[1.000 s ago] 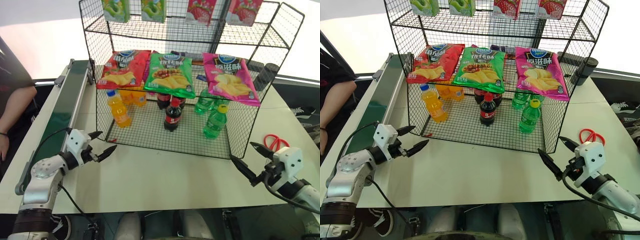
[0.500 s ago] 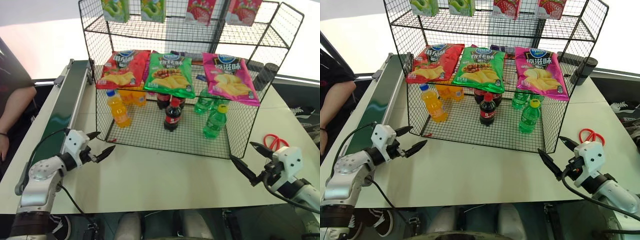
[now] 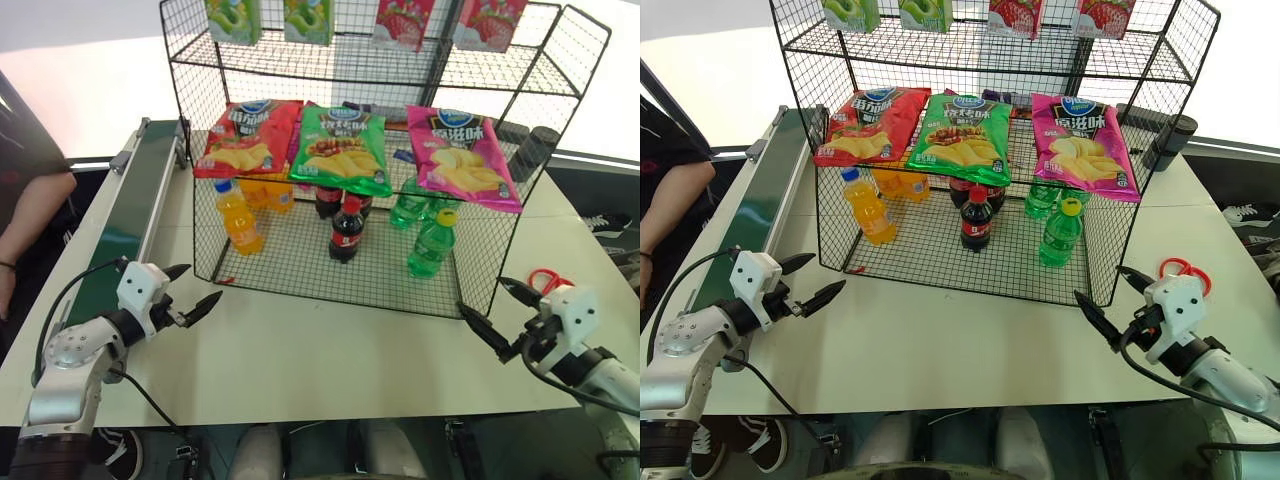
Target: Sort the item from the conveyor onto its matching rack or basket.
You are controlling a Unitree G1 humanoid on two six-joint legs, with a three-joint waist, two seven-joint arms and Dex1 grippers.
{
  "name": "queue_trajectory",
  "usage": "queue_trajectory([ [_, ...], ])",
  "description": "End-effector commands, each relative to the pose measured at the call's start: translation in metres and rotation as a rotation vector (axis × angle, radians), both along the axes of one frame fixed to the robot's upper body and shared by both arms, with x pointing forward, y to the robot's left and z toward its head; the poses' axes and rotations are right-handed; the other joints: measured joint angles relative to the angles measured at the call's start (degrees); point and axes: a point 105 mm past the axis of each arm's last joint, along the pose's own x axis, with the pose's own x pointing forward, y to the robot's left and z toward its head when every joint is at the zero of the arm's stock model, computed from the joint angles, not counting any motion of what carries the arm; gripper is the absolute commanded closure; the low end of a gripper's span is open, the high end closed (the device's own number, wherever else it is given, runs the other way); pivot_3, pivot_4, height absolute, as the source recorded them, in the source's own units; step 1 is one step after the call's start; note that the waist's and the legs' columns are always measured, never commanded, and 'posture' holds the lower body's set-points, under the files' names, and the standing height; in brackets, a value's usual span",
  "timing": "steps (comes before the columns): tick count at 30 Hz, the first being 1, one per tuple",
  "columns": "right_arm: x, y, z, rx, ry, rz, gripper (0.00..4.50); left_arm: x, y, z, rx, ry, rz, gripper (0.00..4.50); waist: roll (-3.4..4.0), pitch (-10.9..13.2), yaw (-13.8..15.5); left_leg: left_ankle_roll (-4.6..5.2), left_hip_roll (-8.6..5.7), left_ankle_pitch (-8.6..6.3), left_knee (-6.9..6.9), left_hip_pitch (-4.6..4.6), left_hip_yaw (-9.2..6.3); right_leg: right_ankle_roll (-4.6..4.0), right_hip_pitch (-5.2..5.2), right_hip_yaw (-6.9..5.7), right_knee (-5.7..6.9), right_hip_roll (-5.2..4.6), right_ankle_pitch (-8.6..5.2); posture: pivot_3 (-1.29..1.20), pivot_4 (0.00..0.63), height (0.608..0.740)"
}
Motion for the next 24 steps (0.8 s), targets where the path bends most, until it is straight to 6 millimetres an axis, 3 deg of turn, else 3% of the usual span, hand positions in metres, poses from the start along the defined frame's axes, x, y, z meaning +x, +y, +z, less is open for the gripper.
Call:
queue_trajectory([
  [1, 0.0012, 0.0001, 0.0068, 0.002, -0.031, 0.004, 0.01, 0.001, 0.0023, 0.0139, 0.005, -0.048, 0.006, 0.0, 0.0, 0.0, 0.01, 0.0, 0.0, 0.0, 0.0, 0.0, 0.0, 0.0, 0.0, 0.0, 0.0, -0.01, 0.0, 0.0, 0.15, 0.74],
  [24, 0.0042, 0.0069, 0.0096, 0.014, -0.044, 0.009, 0.01, 0.0051, -0.0058, 0.0079, -0.016, -0.053, 0.002, 0.0, 0.0, 0.0, 0.01, 0.0, 0.0, 0.0, -0.02, -0.02, 0.0, -0.02, -0.02, 0.0, -0.02, -0.06, -0.01, 0.0, 0.15, 0.74],
])
